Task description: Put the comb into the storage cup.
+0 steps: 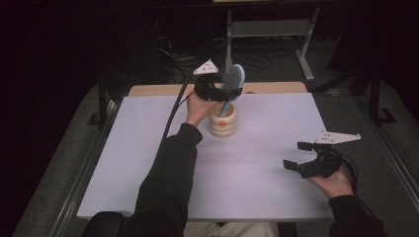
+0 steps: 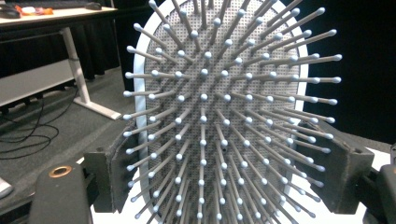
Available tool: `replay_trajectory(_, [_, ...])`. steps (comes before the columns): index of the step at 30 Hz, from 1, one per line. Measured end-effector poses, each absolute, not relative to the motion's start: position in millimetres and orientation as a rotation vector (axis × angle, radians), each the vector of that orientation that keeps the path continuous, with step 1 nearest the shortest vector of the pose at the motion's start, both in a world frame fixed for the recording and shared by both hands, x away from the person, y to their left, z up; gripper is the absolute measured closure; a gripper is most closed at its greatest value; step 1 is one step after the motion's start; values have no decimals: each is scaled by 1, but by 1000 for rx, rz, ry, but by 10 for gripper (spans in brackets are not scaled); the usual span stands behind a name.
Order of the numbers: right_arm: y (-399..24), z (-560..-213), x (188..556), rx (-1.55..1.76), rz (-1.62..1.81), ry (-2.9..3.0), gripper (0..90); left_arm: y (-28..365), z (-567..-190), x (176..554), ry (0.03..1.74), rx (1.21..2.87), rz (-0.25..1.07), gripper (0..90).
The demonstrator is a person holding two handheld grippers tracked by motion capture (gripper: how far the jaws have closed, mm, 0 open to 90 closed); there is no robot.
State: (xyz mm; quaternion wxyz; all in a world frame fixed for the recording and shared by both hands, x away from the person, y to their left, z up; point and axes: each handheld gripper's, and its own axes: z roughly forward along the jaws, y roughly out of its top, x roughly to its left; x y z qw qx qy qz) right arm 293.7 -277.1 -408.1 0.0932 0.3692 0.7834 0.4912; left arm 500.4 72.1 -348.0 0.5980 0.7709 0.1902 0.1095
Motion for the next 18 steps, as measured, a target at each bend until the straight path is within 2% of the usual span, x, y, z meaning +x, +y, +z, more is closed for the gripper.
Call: replay_trajectory(18, [-277,-408,294,1096,1459,2325,0,62,-362,504,441,1861,229,198])
